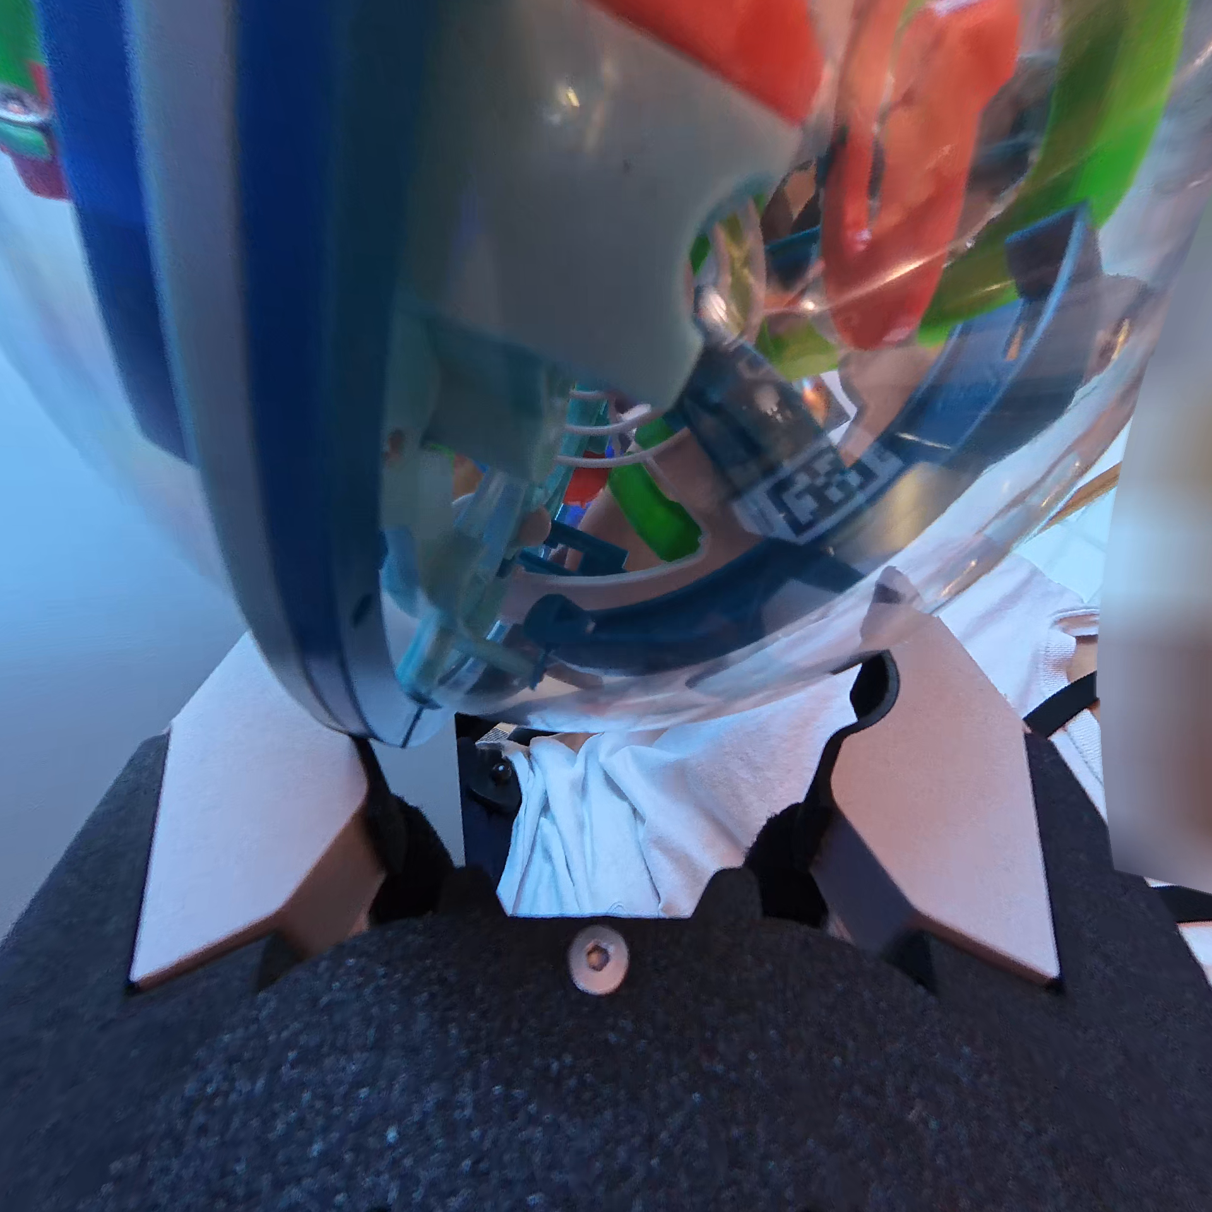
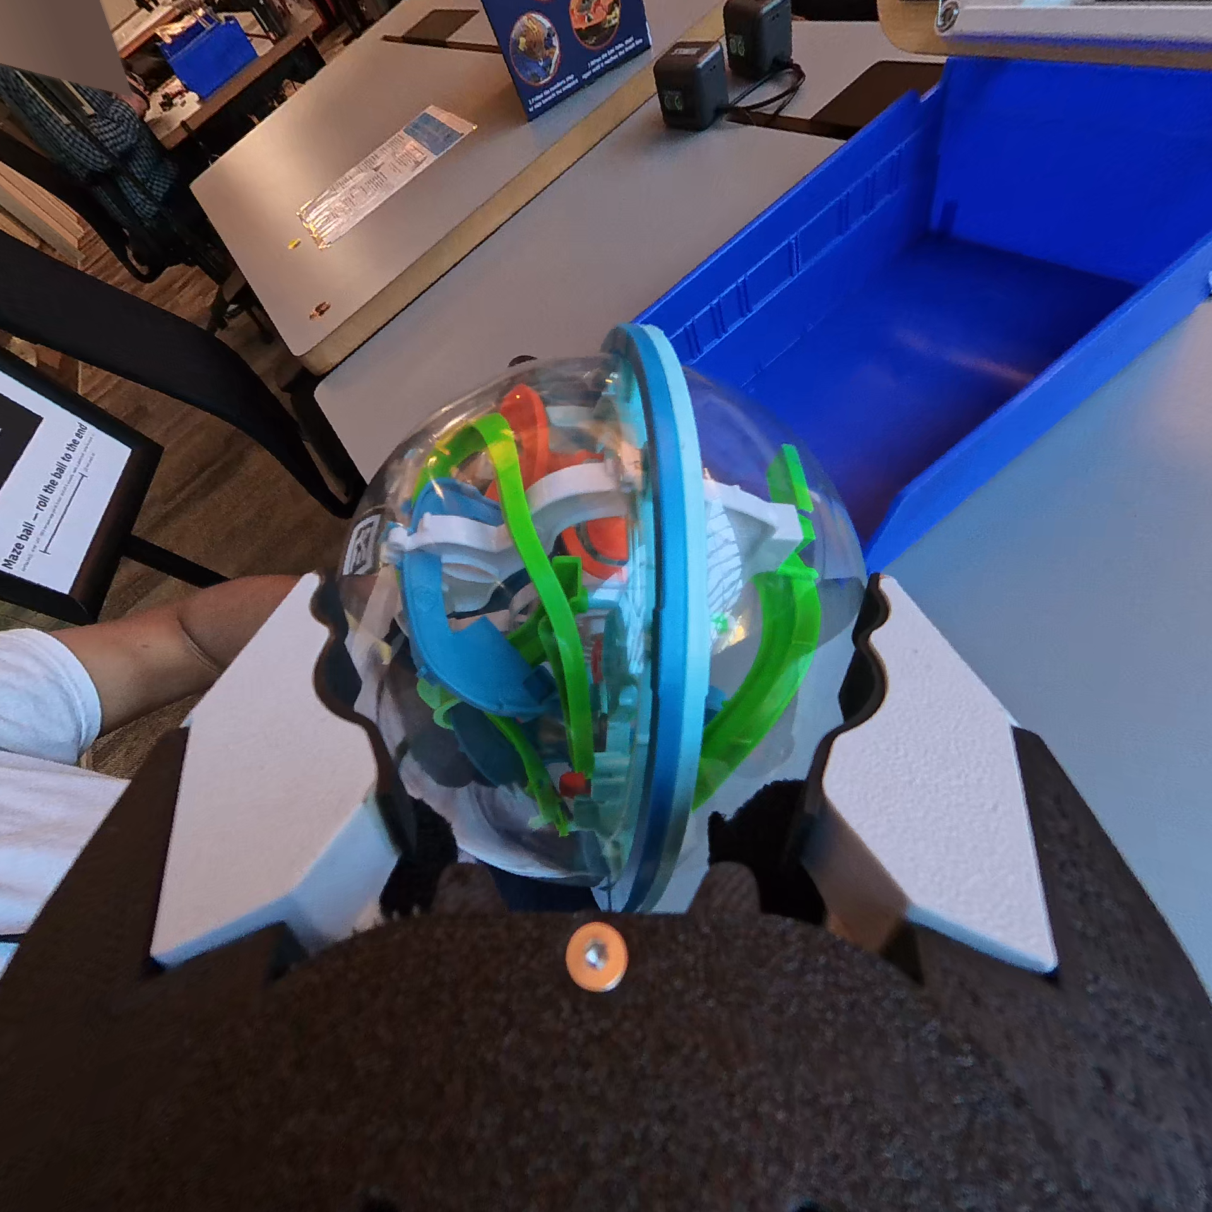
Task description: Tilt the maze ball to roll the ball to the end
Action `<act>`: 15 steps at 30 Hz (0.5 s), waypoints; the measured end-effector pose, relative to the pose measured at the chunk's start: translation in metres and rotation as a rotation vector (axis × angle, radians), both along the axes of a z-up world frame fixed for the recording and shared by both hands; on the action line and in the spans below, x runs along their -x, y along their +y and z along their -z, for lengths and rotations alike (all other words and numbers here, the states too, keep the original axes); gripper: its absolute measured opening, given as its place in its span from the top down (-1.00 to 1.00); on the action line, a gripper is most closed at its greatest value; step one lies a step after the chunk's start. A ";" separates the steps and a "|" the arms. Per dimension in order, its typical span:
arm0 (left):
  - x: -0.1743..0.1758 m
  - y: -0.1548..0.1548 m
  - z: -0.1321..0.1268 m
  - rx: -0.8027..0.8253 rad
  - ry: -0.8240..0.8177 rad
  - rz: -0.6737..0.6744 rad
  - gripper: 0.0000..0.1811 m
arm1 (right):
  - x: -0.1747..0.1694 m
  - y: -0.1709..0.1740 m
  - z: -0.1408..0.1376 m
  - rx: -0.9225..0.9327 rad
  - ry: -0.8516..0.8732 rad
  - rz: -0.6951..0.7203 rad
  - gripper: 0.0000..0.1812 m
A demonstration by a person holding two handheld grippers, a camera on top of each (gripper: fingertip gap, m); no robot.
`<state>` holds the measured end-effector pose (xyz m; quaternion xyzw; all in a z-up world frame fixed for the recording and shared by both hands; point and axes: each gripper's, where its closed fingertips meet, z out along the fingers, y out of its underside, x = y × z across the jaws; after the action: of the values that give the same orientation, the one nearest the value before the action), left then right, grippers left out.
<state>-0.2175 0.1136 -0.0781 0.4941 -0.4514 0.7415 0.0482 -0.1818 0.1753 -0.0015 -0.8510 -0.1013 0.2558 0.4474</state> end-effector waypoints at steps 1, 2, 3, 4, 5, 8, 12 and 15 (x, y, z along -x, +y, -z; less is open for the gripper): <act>0.000 0.000 0.000 0.000 0.001 0.000 -0.71 | 0.000 0.000 0.000 -0.002 0.001 0.000 -0.63; 0.000 0.000 0.001 0.000 0.001 -0.001 -0.71 | 0.000 0.001 0.000 -0.004 0.002 0.000 -0.63; 0.000 0.000 0.001 0.000 0.000 -0.002 -0.71 | 0.000 0.001 0.000 -0.007 0.002 0.000 -0.63; 0.000 0.001 0.001 -0.001 -0.001 -0.002 -0.71 | 0.001 0.001 0.000 -0.010 0.001 0.000 -0.63; 0.000 0.001 0.001 -0.005 -0.002 -0.004 -0.71 | 0.001 0.001 0.000 -0.014 0.000 -0.001 -0.63; 0.000 0.002 0.001 -0.022 -0.003 -0.011 -0.71 | 0.002 0.002 -0.001 -0.035 -0.003 -0.008 -0.63; 0.000 0.002 0.001 -0.022 -0.008 -0.012 -0.71 | 0.002 0.003 -0.001 -0.035 -0.009 -0.011 -0.63; 0.001 0.002 0.001 -0.013 -0.008 -0.007 -0.71 | 0.003 0.003 -0.001 -0.025 -0.012 -0.009 -0.64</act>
<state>-0.2181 0.1156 -0.0791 0.4931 -0.4548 0.7405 0.0404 -0.1843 0.1779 -0.0001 -0.8463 -0.1108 0.2512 0.4565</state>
